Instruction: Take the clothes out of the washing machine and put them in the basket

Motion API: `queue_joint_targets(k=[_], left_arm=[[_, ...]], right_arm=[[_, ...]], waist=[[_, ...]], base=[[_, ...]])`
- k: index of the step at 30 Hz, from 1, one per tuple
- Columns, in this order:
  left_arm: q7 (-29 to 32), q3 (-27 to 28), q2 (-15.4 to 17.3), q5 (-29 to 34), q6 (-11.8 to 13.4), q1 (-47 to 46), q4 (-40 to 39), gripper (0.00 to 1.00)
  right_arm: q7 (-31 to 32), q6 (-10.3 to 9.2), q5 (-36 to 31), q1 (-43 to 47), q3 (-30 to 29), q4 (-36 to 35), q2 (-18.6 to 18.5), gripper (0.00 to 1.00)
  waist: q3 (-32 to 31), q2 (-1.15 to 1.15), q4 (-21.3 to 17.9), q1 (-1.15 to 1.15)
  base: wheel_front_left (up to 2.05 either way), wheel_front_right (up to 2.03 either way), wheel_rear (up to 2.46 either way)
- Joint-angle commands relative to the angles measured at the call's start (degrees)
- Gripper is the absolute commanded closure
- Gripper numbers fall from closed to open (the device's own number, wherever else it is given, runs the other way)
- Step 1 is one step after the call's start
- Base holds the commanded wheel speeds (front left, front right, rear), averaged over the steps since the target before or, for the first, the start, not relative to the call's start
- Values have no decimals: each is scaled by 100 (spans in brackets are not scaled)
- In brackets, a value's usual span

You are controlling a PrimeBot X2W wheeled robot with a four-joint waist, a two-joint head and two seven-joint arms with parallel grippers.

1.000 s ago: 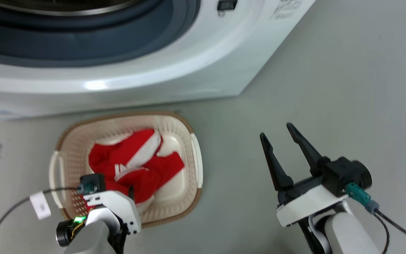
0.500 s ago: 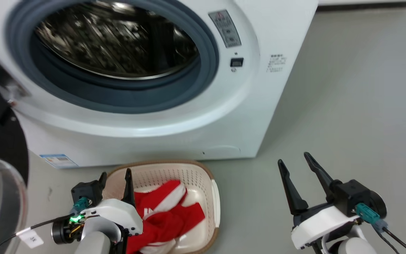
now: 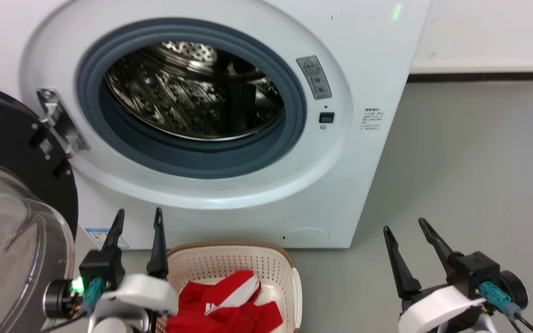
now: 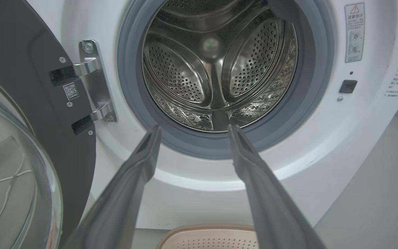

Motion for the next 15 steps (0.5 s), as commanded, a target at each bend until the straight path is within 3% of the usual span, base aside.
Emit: queue_joint_targets(k=[1,15], left_arm=[[-14,5,40,26,-8,92,-45,0],[-14,-153,110,234,56,930,-571,0]], right_arm=[[13,-4,-24,82,-23,-36,2,0],[110,-4,-11,513,-215,-136,2,0]], waist=[[-121,0,37,1],[-491,0,35,1]], base=[[0,0,0],[0,0,0]])
